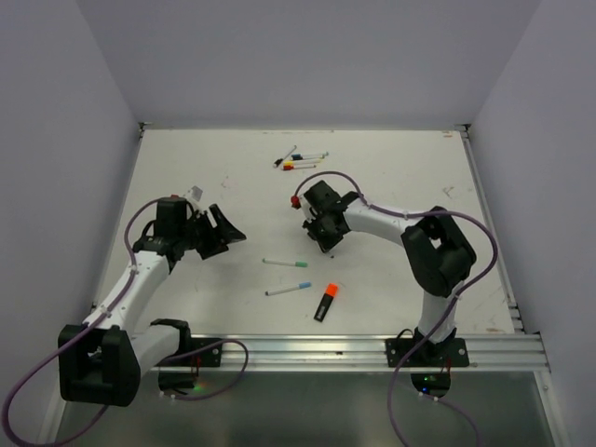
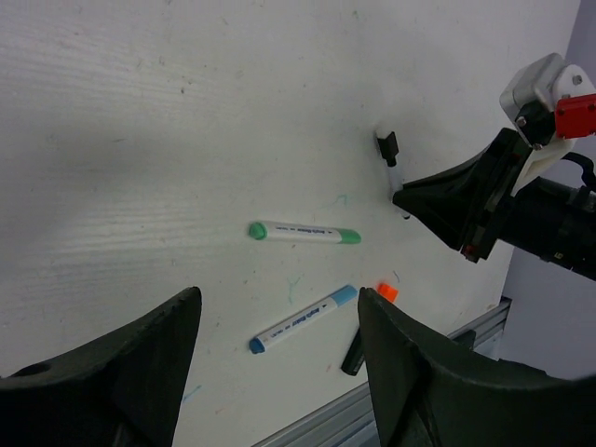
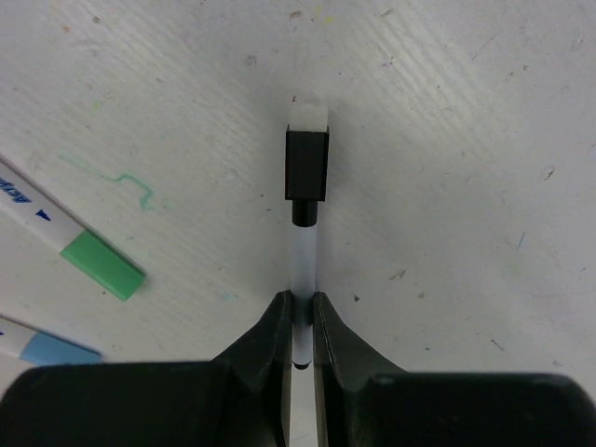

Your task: Open the pen caps

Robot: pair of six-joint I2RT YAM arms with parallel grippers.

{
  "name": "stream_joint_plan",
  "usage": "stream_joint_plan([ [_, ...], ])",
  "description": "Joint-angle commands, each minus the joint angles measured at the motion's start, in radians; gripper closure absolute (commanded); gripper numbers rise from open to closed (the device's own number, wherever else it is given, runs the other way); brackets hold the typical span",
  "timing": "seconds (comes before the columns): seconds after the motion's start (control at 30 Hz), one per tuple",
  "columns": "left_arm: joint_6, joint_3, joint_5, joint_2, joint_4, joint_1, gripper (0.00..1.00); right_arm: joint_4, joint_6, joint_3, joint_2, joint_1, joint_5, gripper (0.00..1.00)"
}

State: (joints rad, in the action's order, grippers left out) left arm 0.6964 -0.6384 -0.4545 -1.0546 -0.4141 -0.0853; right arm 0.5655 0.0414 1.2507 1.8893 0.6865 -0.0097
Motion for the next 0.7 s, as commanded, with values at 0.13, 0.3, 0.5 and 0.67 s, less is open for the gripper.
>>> stream_joint_plan([
  [0.13, 0.029, -0.056, -0.197, -0.090, 0.178, 0.002, 0.31, 0.094, -0.152, 0.125, -0.162, -0.001, -0.199, 1.00],
  [0.3, 0.078, -0.075, -0.254, -0.123, 0.329, -0.047, 0.31, 0.085, -0.261, 0.153, -0.211, -0.001, -0.421, 1.00],
  [0.5, 0.147, -0.104, -0.276, -0.191, 0.480, -0.148, 0.34, 0.007, -0.360, 0.089, -0.252, -0.001, -0.525, 1.00],
  [0.67, 0.193, -0.104, -0.282, -0.231, 0.544, -0.195, 0.39, -0.027, -0.396, 0.043, -0.269, 0.001, -0.541, 1.00],
])
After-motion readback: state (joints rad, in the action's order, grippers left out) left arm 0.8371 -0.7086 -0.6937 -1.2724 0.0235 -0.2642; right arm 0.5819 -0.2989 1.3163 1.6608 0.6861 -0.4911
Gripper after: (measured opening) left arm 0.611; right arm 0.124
